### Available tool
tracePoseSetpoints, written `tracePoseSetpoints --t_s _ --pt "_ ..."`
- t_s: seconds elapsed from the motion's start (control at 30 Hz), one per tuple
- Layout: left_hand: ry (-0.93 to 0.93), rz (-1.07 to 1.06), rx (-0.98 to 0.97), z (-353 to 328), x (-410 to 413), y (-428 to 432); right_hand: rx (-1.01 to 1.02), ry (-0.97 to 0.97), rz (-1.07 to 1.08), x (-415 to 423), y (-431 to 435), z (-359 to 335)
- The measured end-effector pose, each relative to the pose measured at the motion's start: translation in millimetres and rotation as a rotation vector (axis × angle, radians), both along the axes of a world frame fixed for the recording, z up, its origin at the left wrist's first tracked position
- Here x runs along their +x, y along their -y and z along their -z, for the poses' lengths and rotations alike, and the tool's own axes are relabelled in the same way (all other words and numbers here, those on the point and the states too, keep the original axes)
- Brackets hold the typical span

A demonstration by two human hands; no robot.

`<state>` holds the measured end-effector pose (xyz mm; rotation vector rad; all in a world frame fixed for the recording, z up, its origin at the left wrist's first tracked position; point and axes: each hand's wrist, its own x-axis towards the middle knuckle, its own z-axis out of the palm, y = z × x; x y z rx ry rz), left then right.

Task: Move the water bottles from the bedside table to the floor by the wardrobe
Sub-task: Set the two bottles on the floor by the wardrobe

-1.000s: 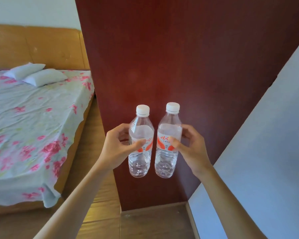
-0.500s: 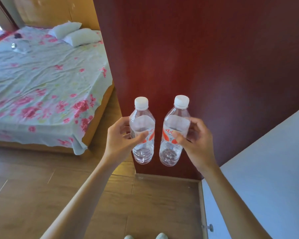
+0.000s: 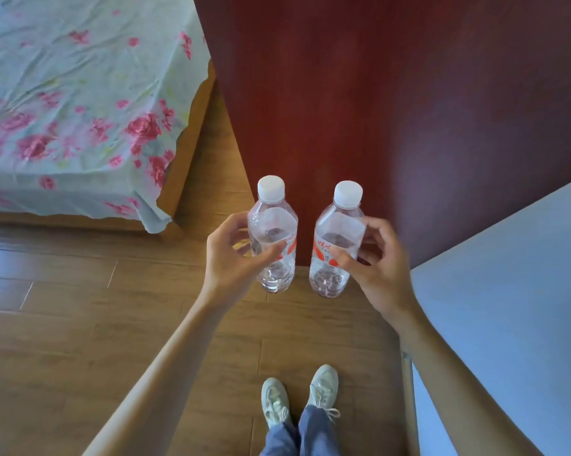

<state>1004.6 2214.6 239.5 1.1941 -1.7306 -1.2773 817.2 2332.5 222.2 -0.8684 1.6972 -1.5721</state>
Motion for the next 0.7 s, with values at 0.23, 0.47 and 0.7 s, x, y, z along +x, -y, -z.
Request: tracePoseSetpoints --t_s 0.23,0.47,0.7 --pt "0.040 -0.039 0.044 95 13 -3 0.072 -0.042 0.074 26 -14 86" --pt "0.025 -0.077 0.020 199 22 -11 0.050 -0.037 0.133 39 -26 183" --pt "0.084 -0.098 0.041 316 19 -25 0.102 -0.019 0.127 41 -28 288"
